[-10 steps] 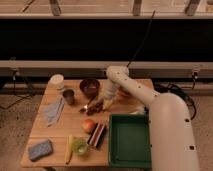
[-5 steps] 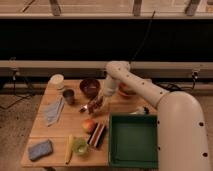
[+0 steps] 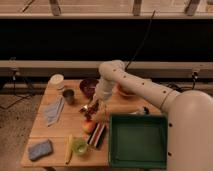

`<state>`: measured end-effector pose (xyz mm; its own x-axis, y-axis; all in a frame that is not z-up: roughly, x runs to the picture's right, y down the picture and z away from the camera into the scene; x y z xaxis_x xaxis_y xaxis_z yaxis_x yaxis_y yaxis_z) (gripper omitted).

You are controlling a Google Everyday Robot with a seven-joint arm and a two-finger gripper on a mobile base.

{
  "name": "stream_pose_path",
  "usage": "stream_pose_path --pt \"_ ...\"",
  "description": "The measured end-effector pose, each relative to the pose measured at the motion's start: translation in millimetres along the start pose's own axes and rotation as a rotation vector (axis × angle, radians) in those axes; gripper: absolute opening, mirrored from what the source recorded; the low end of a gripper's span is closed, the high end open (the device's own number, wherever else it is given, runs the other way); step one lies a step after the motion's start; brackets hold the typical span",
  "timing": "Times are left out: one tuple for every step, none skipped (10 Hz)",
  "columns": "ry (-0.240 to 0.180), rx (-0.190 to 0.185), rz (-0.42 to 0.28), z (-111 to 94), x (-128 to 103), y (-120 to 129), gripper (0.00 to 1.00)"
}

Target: Place grapes in plastic cup

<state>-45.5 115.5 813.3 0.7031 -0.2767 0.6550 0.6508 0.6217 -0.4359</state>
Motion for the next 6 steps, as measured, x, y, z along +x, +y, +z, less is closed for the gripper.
stream_pose_path --pt "0.007 -0.011 -0.026 1.3 -11.5 4.2 0.0" --pt "0.016 -0.022 -0.055 0.4 -22.9 8.5 0.0" --pt "0.021 -0.025 -0.068 -1.8 -28.3 9.9 0.0" --pt "0.027 -0.026 -0.084 -5.7 -34.7 11.7 0.0" --pt "0.036 -0.023 -0.104 -13.1 -42.4 14.1 0.0" --pt "0.043 -0.019 -0.121 -20.9 -48.8 16.0 0.0"
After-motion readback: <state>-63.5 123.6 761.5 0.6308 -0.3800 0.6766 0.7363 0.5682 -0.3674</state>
